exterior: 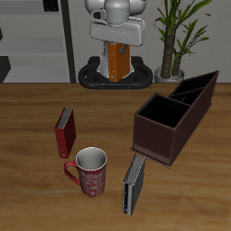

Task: Place the orange book into the left desk caddy's left compartment and place the striped book into the left desk caddy's right compartment and place the red book into the left desk caddy's right compartment

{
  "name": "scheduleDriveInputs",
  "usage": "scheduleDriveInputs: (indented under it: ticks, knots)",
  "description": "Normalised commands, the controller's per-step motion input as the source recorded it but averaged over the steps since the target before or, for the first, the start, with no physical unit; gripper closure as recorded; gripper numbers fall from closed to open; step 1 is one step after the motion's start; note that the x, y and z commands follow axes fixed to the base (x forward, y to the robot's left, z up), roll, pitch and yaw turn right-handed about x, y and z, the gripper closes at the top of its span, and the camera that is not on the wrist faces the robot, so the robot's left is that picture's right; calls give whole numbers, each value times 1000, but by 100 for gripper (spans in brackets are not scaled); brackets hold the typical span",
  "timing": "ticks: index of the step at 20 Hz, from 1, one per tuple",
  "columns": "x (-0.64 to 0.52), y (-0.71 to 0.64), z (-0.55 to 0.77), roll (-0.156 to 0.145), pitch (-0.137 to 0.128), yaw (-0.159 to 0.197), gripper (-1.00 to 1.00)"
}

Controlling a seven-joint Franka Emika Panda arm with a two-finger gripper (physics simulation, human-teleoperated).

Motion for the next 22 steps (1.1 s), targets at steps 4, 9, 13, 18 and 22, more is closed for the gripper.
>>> scheduleDriveInputs:
  ticks: [4, 9, 13, 18, 22]
  knots:
    - [-321, 382, -49, 14, -40, -28, 100]
    - [-227, 526, -136, 53, -6, -22, 100]
    - [-167, 348, -187, 1, -1, -57, 100]
    - [-184, 213, -118, 28, -1, -50, 100]
    - [-94, 226, -154, 30, 5, -24, 100]
